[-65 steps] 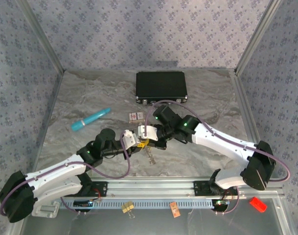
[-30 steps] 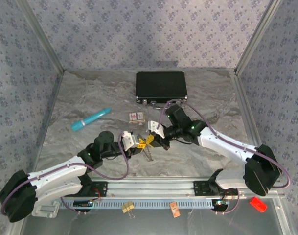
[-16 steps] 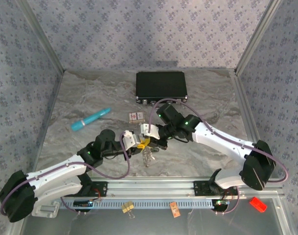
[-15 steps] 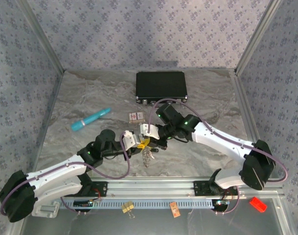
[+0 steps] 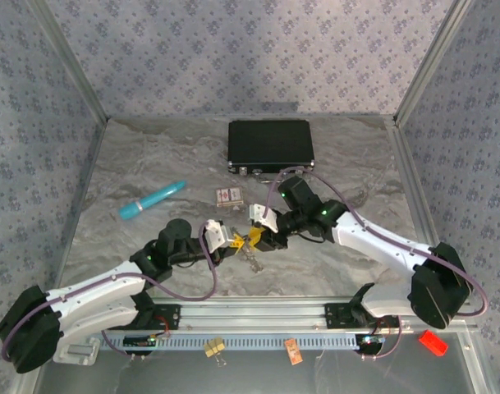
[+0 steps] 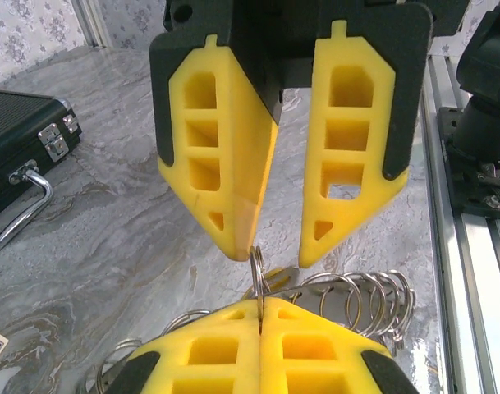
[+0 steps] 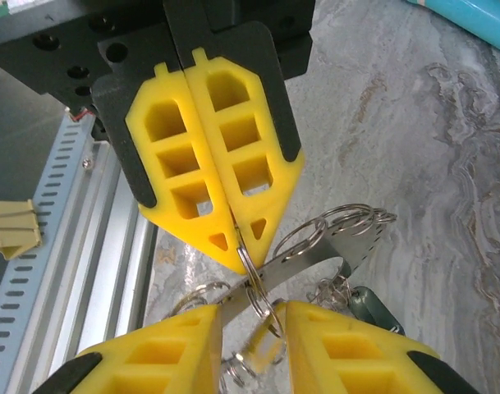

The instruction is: Put the keys on the keyring

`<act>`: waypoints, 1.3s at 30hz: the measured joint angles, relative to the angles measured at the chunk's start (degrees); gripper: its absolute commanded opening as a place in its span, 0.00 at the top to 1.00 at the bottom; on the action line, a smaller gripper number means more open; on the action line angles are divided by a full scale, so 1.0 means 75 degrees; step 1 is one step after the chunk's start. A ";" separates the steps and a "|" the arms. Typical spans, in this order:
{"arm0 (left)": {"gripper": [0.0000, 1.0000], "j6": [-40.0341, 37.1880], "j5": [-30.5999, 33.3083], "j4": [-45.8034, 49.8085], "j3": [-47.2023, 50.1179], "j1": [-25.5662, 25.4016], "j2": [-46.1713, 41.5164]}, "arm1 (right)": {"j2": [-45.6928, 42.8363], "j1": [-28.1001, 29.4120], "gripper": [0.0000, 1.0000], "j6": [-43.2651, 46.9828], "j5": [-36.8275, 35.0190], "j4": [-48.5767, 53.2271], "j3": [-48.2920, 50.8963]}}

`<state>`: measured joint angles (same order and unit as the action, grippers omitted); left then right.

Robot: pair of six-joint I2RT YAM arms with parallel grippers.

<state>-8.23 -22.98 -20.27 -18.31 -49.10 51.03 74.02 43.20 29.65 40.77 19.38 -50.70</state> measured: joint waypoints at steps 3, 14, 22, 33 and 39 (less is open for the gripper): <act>1.00 0.0055 -0.0032 -0.0108 0.0035 0.0000 0.0006 | 0.0000 0.0000 0.76 -0.0140 0.0184 -0.0321 0.0076; 0.70 0.0166 -0.0111 -0.0321 0.0102 0.0032 0.0006 | 0.0003 -0.0006 1.00 -0.0291 0.0341 -0.0609 0.0131; 0.78 -0.0032 0.0096 0.0527 -0.0294 0.0035 0.0003 | 0.0227 0.0455 1.00 0.0475 -0.0656 0.1032 -0.0941; 1.00 -0.0131 -0.0023 0.0825 -0.0361 0.0035 0.0015 | 0.0726 0.0959 1.00 0.1061 -0.1746 0.2119 -0.1746; 1.00 -0.0175 -0.0108 0.0790 -0.0361 0.0035 0.0015 | 0.0667 0.0868 0.74 0.1005 -0.1606 0.1953 -0.1647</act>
<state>-9.54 -23.79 -14.35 -21.02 -48.84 51.13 79.02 49.71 37.19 28.73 34.02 -63.05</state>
